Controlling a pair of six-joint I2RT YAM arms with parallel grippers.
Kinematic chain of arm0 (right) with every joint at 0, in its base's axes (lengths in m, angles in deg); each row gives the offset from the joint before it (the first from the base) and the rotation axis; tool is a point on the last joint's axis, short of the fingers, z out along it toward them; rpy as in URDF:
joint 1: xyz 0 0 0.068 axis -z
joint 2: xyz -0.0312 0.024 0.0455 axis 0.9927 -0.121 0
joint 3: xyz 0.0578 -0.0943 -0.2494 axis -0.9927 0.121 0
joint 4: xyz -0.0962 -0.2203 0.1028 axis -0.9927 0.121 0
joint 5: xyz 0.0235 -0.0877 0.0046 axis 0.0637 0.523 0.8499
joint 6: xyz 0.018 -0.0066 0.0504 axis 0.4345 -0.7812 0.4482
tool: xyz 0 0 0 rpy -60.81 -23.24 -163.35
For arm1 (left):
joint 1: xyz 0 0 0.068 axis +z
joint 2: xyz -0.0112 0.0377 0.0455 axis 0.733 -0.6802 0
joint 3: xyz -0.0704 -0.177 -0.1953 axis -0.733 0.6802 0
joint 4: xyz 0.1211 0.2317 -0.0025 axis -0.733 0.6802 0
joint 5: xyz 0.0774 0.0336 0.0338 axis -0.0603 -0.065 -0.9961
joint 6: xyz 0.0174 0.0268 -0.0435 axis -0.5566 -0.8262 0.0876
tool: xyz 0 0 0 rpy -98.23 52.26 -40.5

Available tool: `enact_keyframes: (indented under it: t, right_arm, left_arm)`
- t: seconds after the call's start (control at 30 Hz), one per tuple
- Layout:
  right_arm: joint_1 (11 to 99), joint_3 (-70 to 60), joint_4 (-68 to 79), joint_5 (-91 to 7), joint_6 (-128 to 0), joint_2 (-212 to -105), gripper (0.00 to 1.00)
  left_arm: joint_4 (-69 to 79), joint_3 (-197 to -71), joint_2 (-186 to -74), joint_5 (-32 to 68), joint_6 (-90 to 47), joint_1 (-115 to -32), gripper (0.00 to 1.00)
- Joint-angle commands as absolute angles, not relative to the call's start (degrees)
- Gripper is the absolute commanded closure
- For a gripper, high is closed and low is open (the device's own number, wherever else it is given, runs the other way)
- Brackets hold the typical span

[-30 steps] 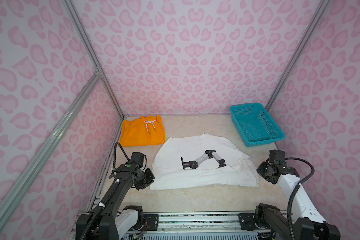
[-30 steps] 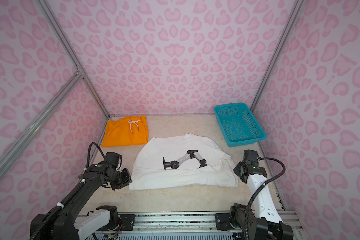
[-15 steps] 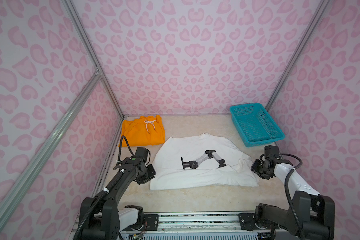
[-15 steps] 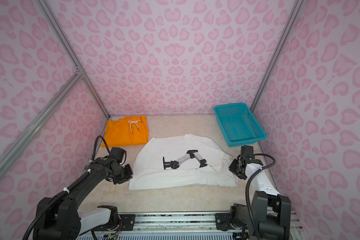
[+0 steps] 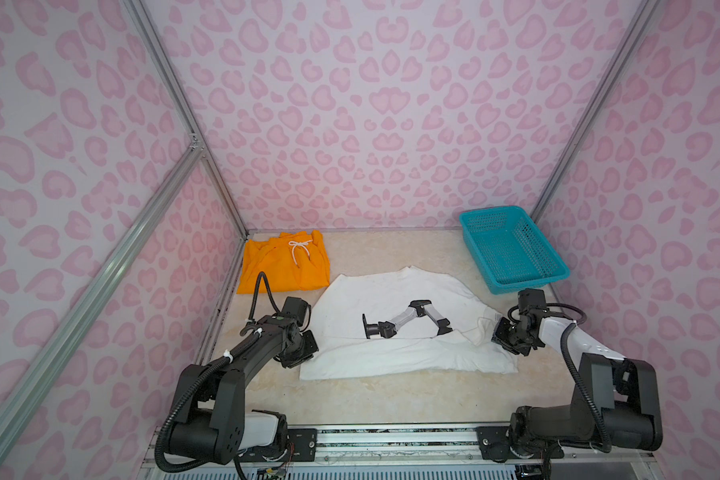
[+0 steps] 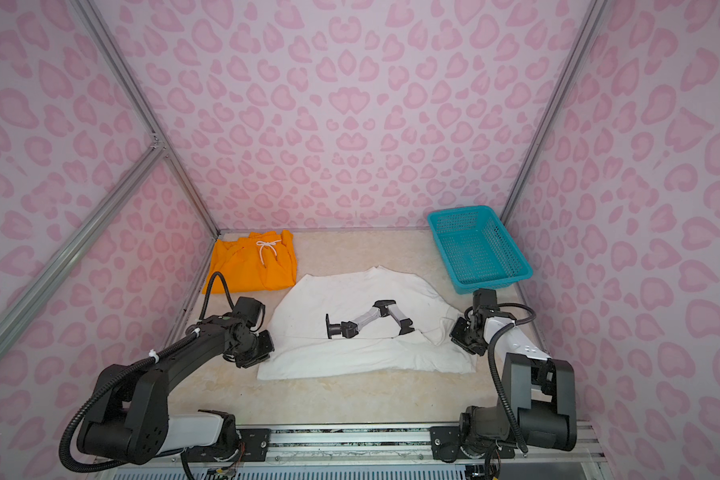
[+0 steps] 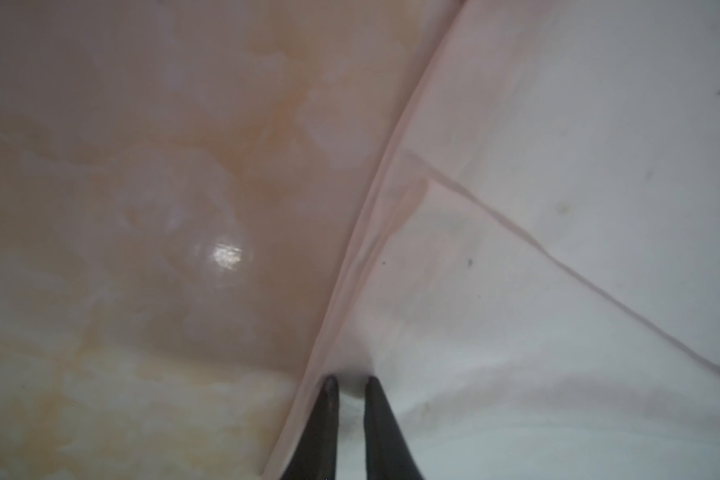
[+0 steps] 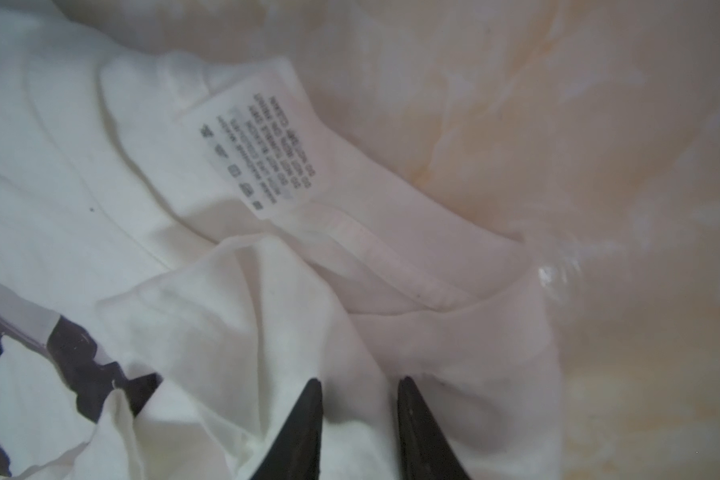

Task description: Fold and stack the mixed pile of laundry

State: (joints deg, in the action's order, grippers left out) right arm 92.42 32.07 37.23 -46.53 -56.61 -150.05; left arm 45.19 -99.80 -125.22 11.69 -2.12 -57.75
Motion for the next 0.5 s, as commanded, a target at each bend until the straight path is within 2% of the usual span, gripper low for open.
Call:
enact_keyframes:
  t: [0.0, 0.13, 0.2, 0.47]
  right_arm:
    - [92.37, 32.79, 37.62, -45.24, -56.73, -148.93, 0.78]
    - [92.37, 32.31, 39.49, -44.11, -56.84, -146.96, 0.93]
    - [92.37, 32.07, 40.62, -43.60, -56.87, -146.01, 0.98]
    - [92.41, 32.76, 42.13, -43.15, -56.14, -143.18, 1.00]
  left_arm:
    - [44.60, -98.86, -125.25, 9.87, -1.28, -57.83, 0.89]
    - [45.13, -98.61, -123.62, 9.23, -1.32, -57.78, 0.96]
    - [45.73, -98.86, -123.17, 8.79, -1.40, -57.82, 0.97]
    - [50.76, -98.23, -117.94, 8.39, 0.55, -57.89, 0.97]
